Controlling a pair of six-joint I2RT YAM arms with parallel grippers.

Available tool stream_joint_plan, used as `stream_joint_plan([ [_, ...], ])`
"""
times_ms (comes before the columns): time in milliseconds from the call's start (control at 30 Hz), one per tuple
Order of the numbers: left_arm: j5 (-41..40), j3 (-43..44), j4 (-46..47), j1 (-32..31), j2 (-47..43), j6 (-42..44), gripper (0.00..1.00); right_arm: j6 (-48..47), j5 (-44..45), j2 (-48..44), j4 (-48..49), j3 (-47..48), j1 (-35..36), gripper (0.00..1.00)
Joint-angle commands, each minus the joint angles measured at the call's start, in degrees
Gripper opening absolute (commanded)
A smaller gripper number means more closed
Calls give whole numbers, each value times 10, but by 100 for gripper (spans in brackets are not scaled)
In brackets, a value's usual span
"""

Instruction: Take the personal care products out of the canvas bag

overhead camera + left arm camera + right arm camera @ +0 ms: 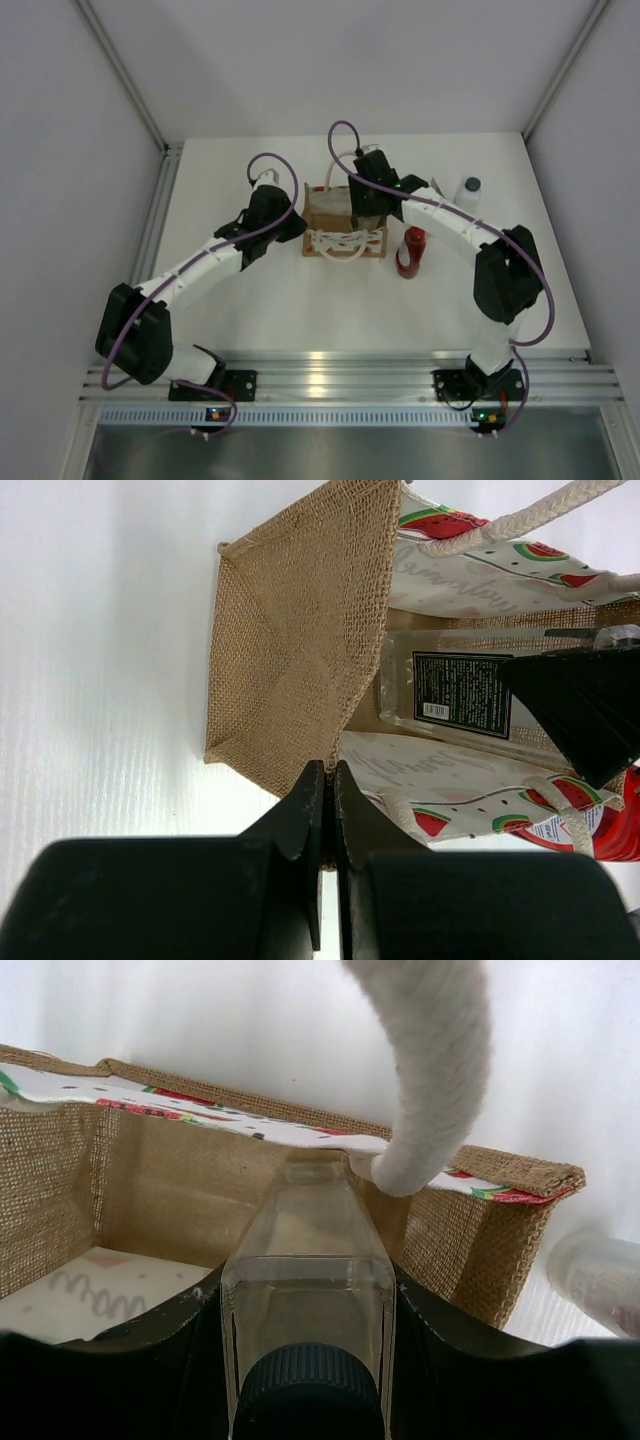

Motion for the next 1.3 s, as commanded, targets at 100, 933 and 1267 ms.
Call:
stream_joint_plan([
  [100,-10,16,22,1,-24,-3,0,0,-13,-58,45,37,8,0],
  [933,-9,20,22,1,-21,2,0,-22,32,73,45,61,11,51],
  [1267,-7,19,23,1,-21,6,0,-20,40,96,45,65,15,38],
])
